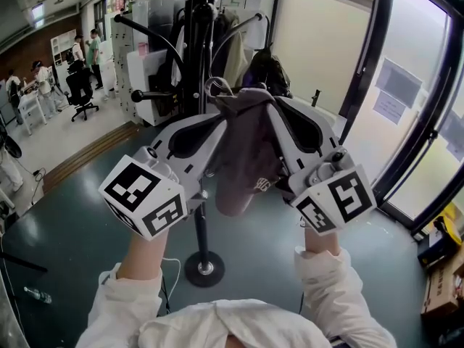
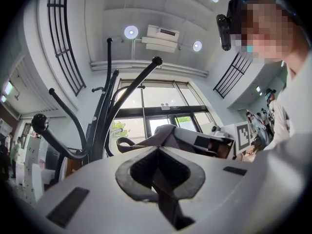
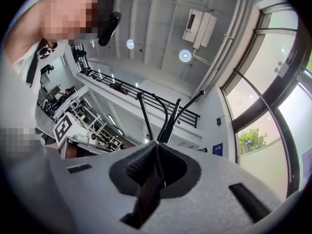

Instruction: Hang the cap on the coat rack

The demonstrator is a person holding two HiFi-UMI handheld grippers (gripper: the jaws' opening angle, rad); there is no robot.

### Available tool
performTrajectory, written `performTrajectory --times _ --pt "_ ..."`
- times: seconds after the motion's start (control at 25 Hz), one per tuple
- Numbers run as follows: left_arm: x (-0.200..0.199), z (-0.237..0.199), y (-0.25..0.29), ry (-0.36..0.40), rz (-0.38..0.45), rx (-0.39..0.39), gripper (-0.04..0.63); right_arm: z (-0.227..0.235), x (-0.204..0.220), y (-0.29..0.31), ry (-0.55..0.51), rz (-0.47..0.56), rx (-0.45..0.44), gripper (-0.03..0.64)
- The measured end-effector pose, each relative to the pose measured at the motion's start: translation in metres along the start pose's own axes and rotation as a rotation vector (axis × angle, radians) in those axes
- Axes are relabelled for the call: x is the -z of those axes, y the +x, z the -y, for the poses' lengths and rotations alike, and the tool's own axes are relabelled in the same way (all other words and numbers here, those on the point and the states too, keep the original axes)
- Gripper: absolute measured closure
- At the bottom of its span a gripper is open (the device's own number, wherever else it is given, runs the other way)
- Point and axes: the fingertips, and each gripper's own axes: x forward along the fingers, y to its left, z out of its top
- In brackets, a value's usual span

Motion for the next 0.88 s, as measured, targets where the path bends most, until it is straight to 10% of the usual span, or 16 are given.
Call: performTrajectory --times 0.88 --pt "-0.052 0.000 0.004 0.085 0.087 0.005 0.578 0.032 -0.065 0.019 -0.105 0.117 0.032 0.598"
